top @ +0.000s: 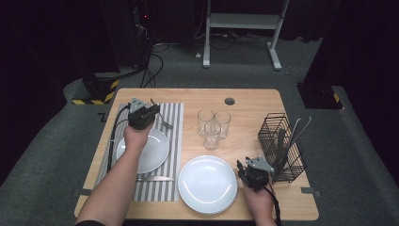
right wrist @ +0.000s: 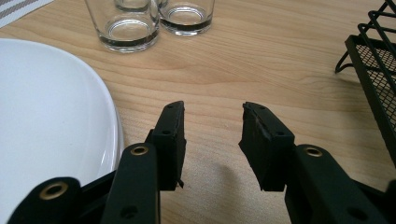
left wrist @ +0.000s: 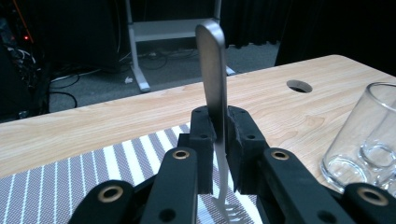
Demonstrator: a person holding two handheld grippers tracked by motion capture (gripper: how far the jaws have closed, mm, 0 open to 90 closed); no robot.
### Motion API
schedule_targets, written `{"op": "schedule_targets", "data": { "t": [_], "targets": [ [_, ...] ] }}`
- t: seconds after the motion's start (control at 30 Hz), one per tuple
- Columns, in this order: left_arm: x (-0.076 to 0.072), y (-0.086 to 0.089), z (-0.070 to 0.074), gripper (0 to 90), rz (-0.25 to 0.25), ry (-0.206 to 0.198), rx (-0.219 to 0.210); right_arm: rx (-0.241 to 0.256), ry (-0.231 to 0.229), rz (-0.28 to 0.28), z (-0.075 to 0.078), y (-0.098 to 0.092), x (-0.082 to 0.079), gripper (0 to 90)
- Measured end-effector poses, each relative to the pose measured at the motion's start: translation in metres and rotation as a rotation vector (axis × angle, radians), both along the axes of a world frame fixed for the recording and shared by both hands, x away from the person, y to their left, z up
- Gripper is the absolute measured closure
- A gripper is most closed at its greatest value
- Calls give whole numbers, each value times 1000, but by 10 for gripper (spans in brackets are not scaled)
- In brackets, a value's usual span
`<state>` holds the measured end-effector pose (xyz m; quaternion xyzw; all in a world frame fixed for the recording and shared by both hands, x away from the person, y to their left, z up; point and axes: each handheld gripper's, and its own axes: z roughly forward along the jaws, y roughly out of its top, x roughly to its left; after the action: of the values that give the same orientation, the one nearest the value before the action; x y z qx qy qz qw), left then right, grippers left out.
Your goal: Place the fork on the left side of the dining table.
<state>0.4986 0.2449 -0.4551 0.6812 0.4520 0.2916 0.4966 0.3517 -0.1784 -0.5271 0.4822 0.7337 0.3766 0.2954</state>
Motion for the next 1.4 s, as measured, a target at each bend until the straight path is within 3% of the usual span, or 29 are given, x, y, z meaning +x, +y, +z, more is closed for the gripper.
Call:
{"op": "schedule_targets", "data": {
  "t": [0.13,0.17,0.2,0.27,0.33,0.37,1.03,1.4],
  "targets": [
    [0,5,-2,812,12,9,5,-4,-2,1,0,0,0,595],
    [0,4,-3,811,19,7,-14,-5,-2,1,0,0,0,596],
    [-1,6,-2,809,13,12,8,-5,-2,1,0,0,0,595],
    [-1,7,-3,807,16,15,10,-6,-2,0,0,1,0,595],
    [-1,6,-3,805,22,15,-9,-9,-3,1,0,1,0,595],
    [-1,8,-3,804,19,19,7,-10,-4,1,0,1,0,595],
    [-2,24,-14,763,70,42,-21,-22,-8,1,0,3,-1,596],
    [-2,27,-15,741,97,52,-11,-30,-11,3,0,3,-2,595]
  ]
}}
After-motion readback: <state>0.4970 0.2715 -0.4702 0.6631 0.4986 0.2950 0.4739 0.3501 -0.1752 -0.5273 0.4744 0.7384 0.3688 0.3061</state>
